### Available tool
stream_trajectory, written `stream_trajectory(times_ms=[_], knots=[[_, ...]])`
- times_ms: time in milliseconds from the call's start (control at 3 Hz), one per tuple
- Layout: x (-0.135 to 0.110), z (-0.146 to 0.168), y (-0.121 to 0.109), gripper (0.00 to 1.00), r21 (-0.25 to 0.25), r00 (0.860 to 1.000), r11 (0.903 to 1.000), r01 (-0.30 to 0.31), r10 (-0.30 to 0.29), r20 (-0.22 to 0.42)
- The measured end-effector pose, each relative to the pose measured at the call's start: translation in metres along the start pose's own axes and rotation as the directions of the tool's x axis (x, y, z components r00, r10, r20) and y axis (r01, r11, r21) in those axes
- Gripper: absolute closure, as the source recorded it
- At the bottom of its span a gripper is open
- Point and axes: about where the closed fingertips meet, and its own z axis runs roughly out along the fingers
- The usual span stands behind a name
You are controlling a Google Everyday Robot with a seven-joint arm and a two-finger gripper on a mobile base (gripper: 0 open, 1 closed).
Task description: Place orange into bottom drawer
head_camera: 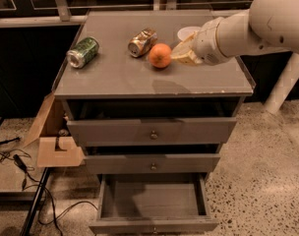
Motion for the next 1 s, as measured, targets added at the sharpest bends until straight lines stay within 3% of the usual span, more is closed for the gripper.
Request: stream_trajectory(times_ms=[667,1000], knots=[[-0.006,0.025,-0.010,0.30,0.031,1.000,0.9991,0.028,-0.029,0.011],[0.001,0.037,-0.012,0.16,0.028,1.000,0.9994,0.019,-0.019,0.000]])
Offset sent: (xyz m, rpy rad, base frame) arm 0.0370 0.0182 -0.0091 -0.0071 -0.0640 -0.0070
